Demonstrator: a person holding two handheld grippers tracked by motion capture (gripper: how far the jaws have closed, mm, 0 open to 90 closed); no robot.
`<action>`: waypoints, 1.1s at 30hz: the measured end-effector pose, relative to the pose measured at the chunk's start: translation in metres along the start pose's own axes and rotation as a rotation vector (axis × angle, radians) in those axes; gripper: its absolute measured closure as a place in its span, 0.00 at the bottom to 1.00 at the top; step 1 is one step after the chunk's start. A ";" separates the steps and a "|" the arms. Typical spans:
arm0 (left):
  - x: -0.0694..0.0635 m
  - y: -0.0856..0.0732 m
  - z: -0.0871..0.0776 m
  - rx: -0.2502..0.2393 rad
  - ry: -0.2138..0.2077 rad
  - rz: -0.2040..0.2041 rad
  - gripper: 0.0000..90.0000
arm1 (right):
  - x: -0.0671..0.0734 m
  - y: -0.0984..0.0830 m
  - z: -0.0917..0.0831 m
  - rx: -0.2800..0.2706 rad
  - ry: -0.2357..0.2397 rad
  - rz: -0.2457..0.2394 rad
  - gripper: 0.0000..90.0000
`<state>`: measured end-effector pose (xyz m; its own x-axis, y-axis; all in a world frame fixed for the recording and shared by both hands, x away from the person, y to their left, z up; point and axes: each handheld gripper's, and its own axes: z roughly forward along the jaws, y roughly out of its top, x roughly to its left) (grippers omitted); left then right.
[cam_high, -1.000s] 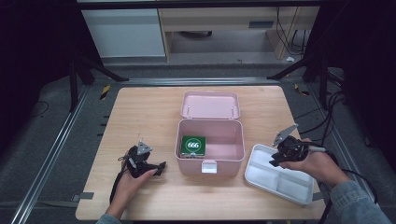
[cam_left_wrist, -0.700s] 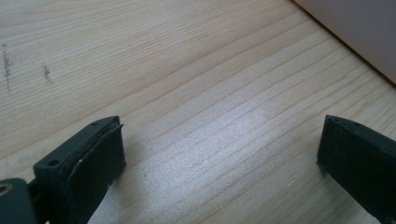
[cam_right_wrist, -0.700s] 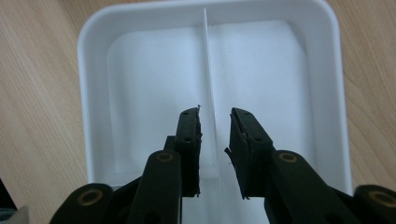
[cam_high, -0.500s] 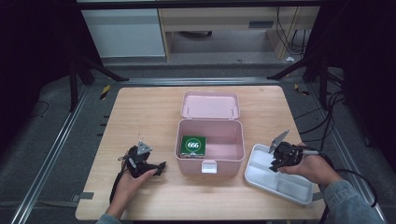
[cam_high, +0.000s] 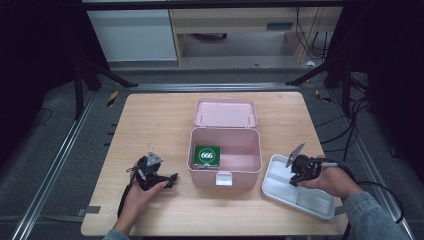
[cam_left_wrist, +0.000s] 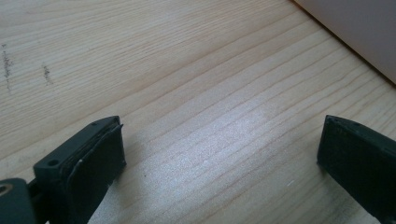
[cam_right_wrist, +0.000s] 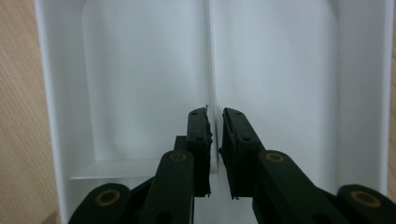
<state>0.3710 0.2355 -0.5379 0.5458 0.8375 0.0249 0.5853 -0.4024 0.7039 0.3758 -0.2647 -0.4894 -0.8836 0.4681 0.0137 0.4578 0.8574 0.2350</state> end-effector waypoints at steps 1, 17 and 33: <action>0.000 0.000 0.000 0.000 0.000 0.000 0.00 | 0.000 0.000 0.001 0.004 -0.004 0.003 0.92; 0.000 0.000 0.000 0.000 0.000 0.000 0.00 | -0.003 0.003 0.008 0.046 0.021 -0.011 0.98; 0.000 0.000 0.000 0.000 0.000 0.000 0.00 | -0.007 -0.005 -0.007 -0.043 0.024 -0.013 1.00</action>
<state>0.3710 0.2355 -0.5379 0.5458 0.8376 0.0248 0.5852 -0.4021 0.7041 0.3786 -0.2736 -0.4835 -0.8918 0.4511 0.0335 0.4419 0.8531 0.2773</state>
